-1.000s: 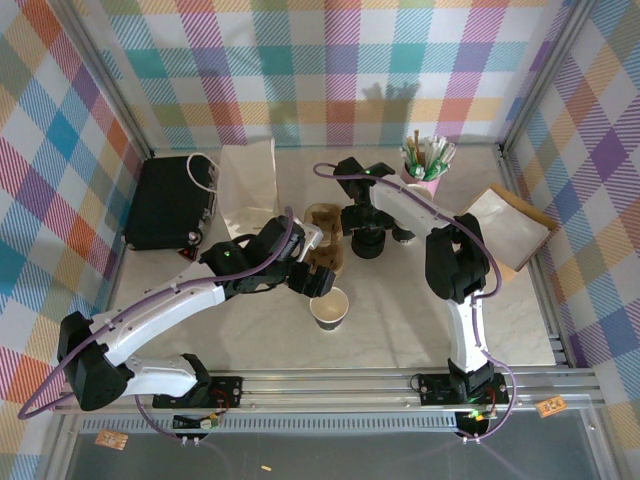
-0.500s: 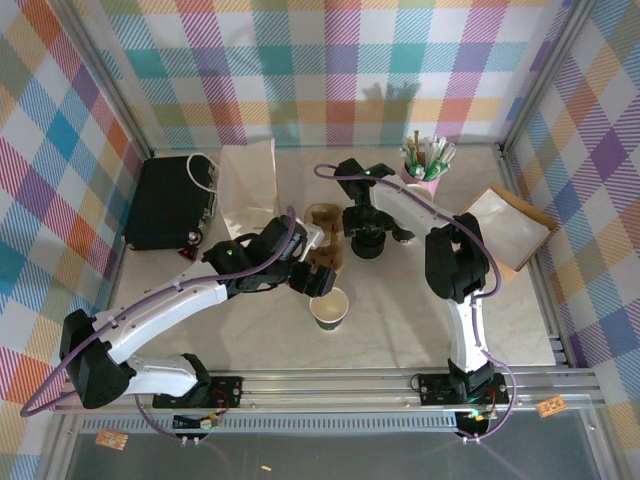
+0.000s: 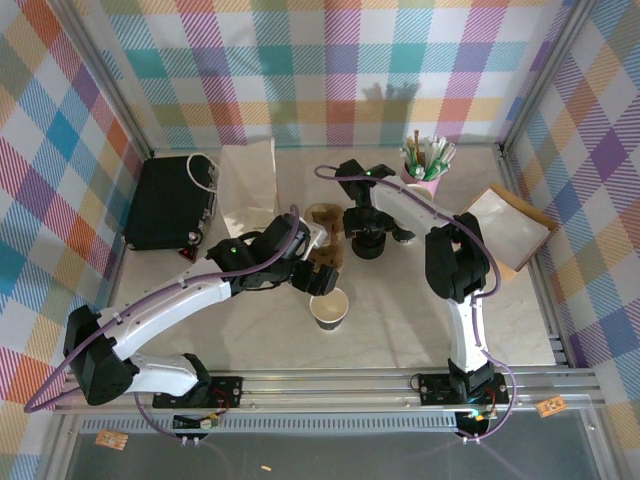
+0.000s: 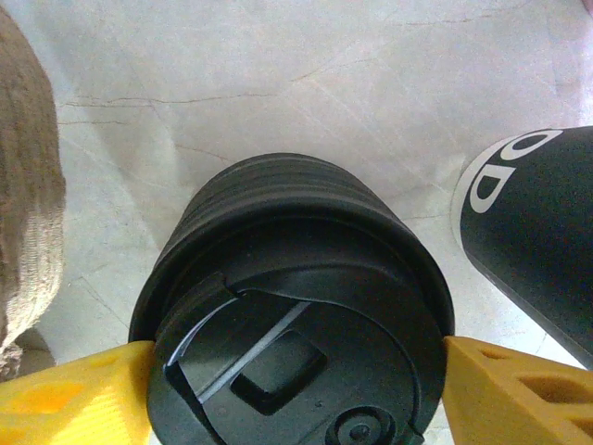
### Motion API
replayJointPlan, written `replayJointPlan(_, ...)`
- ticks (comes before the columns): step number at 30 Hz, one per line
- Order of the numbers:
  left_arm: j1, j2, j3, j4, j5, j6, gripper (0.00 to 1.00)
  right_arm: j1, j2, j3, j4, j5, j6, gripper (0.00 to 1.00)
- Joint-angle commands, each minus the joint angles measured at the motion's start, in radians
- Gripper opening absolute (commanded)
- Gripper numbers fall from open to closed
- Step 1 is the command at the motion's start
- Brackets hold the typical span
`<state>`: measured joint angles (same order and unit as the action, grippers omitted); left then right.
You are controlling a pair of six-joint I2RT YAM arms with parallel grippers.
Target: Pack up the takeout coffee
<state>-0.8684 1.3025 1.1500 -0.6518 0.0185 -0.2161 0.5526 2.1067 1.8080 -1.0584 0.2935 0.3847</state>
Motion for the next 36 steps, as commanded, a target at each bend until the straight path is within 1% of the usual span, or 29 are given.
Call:
replayJointPlan(1,-0.005,0.007,0.037,-0.008,0.015,-0.004,0.95,-0.01,0.009,-0.021,-0.001,-0.024,0.005,0.75)
replayJointPlan(5,-0.004,0.011,0.044,-0.012,0.015,0.0,0.95,-0.013,0.008,-0.014,-0.001,-0.027,0.001,0.75)
replayJointPlan(12,-0.005,0.014,0.055,-0.016,0.012,0.003,0.95,-0.014,-0.021,-0.01,-0.009,-0.02,-0.003,0.65)
replayJointPlan(21,-0.004,0.007,0.06,-0.008,-0.006,0.002,0.95,-0.013,-0.095,-0.017,-0.026,0.006,-0.03,0.62)
replayJointPlan(27,-0.004,-0.004,0.068,-0.004,-0.03,-0.009,0.95,-0.013,-0.132,-0.024,-0.021,-0.018,-0.046,0.6)
replayJointPlan(33,-0.004,-0.024,0.1,-0.039,-0.095,-0.05,0.94,-0.006,-0.182,-0.032,-0.025,-0.037,-0.058,0.59)
replayJointPlan(36,-0.004,-0.027,0.134,-0.089,-0.134,-0.076,0.93,0.004,-0.215,-0.032,-0.034,-0.051,-0.061,0.59)
